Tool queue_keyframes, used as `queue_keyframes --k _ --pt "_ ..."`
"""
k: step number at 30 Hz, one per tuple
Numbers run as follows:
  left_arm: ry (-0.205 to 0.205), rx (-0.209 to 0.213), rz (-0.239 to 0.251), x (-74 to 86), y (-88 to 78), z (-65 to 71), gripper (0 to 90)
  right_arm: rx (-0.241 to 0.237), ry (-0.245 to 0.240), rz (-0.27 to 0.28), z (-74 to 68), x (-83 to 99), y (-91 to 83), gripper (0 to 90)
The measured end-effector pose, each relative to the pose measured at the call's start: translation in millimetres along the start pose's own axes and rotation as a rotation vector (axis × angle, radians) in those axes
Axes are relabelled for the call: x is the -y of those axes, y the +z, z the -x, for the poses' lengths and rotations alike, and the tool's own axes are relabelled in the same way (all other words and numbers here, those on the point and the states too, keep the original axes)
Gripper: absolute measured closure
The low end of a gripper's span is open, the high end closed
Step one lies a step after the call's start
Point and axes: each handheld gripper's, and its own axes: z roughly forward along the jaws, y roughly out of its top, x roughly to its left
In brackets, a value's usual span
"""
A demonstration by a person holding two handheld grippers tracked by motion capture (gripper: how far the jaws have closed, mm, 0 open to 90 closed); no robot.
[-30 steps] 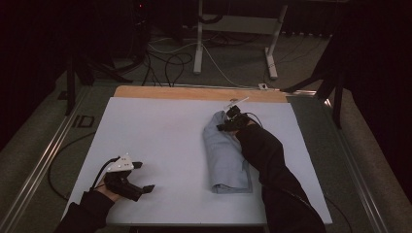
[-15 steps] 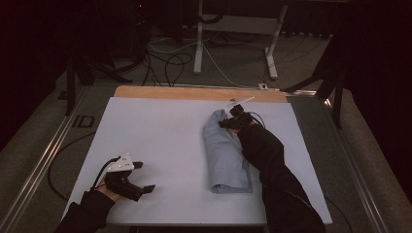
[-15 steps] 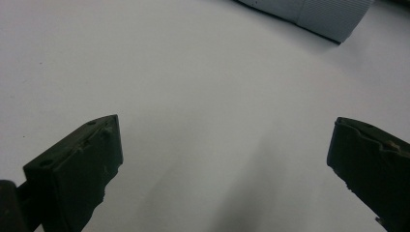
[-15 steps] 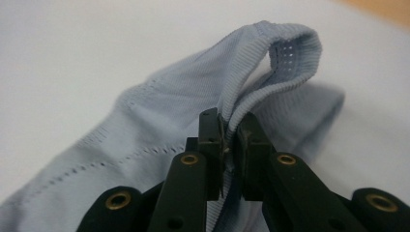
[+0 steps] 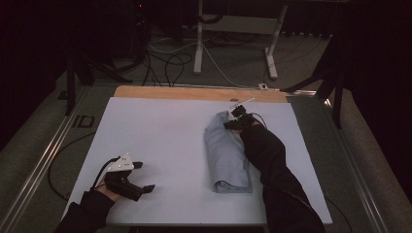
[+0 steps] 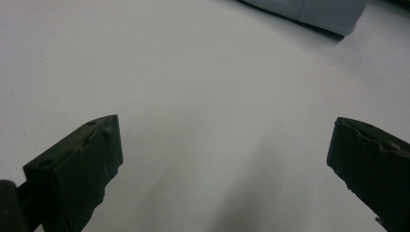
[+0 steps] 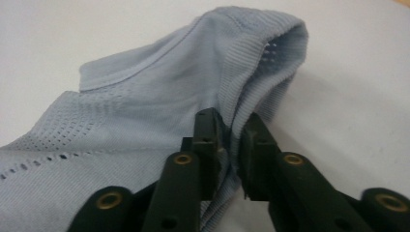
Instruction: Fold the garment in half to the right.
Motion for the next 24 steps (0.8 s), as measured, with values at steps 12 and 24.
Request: queue_keyframes --k 12,24 --pt "0.003 0.004 -0.002 -0.5 0.7 0.2 0.8 0.058 -0.026 -0.036 -2.5 -5.5 -1.5 49.3" --pt "0.004 0.003 0.0 -0.3 0.9 -0.4 0.8 0.046 -0.125 0.089 -31.4 -39.7 -16.2 89.8"
